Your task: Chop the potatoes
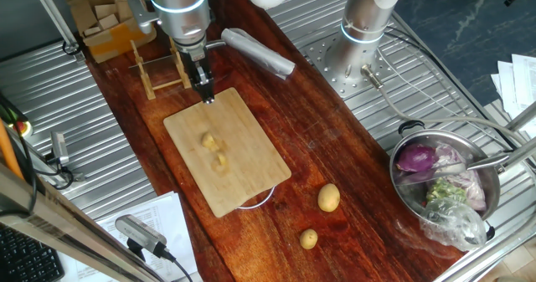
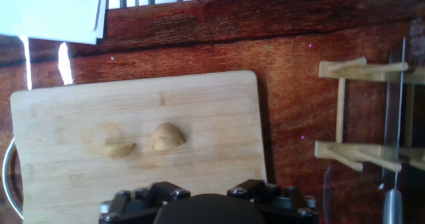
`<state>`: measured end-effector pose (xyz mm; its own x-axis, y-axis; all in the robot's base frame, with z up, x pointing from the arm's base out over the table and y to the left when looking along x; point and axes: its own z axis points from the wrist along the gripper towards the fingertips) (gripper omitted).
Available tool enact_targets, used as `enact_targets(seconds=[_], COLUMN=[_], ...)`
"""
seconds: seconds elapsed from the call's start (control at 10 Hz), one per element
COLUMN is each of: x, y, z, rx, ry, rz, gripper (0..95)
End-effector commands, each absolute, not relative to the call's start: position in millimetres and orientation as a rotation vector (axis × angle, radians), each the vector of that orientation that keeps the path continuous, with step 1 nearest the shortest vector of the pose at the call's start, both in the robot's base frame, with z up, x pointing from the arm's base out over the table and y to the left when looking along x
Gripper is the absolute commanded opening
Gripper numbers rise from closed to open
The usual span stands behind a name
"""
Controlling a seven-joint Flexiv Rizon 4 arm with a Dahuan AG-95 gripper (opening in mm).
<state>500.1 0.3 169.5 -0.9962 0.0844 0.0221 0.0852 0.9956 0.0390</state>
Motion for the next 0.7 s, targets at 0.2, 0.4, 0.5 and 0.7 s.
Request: enact_targets(seconds=[0.2,0.4,0.5,0.7], x=[500.1,500.1,500.1,500.0], y=[0.3,0.3,0.3,0.4], z=[169.1,169.1,169.1,169.0], rx=[-0.156,-0.156,-0.162,-0.160], ry=[-3.111,-3.112,-3.111,-3.111], rz=[-0.072,-0.074,-0.074,-0.074], gripper=[0.0,0.0,0.0,0.0])
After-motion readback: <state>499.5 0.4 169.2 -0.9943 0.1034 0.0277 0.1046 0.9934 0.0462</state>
